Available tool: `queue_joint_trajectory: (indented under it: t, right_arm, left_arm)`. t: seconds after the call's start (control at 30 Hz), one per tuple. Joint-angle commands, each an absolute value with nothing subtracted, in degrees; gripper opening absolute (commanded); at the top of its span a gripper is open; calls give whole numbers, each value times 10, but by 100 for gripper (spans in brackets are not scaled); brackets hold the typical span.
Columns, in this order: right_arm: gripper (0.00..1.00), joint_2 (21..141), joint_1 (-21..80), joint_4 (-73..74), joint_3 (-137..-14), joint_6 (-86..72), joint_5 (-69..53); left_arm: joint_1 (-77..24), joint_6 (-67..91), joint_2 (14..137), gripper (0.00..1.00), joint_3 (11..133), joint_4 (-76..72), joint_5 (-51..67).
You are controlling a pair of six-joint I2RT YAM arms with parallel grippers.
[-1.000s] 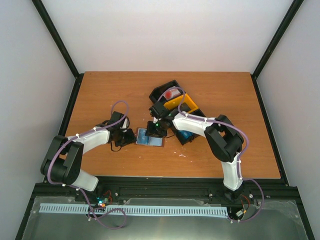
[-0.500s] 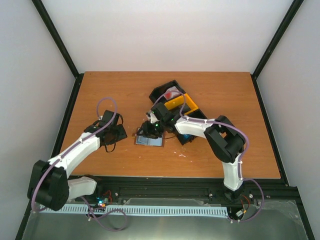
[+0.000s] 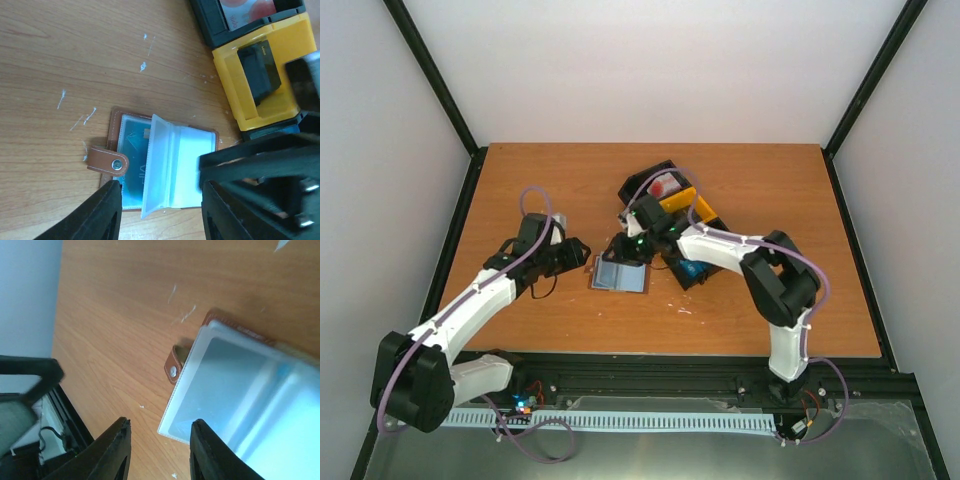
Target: Put the credit cards into the card holder
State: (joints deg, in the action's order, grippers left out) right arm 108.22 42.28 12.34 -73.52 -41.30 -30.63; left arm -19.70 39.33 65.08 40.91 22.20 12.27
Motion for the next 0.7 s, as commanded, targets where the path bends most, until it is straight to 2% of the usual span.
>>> queue_joint_trajectory:
  t: [0.0, 0.17, 0.27, 0.47, 0.67]
  right_arm:
    - [32, 1155, 458, 147, -770, -396, -309]
    - [29, 1203, 464, 223, -810, -385, -225]
    - [30, 1193, 463, 261, -835, -363, -173]
    - [36, 1116, 445, 309, -883, -314, -164]
    - [40, 1014, 357, 424, -844, -236, -141]
  left_arm:
    - [-194, 392, 660, 45, 416, 222, 110]
    - [-187, 396, 671, 46, 416, 224, 118]
    - [-186, 395, 670, 46, 415, 221, 124]
    - [-186, 359, 666, 53, 417, 200, 163]
    - [-186, 318, 686, 58, 437, 189, 200]
